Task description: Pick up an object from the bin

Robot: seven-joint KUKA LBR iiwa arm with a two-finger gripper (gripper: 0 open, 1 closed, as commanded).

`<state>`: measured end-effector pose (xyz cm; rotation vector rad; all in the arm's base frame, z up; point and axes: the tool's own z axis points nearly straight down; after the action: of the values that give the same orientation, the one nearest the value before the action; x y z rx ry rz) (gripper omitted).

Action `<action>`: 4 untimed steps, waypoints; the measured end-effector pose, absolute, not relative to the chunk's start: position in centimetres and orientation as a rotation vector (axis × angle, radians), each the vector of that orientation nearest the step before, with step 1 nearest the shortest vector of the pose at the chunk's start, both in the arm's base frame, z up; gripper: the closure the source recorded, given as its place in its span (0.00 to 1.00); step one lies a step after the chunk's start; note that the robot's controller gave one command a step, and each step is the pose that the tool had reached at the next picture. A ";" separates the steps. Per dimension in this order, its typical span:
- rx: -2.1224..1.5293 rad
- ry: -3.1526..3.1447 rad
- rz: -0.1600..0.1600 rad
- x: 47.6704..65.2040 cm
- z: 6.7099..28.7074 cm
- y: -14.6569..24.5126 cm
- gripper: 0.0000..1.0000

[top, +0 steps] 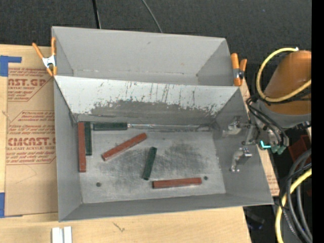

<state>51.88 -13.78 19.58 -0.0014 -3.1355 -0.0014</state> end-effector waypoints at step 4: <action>0.804 -3.037 0.001 49.9 7.5 -8.6 0.00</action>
Offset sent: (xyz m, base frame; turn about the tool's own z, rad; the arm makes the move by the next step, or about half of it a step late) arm -0.0143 0.0399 -0.1258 -0.0174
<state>49.87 -8.59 7.51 0.8041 -3.0368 0.0007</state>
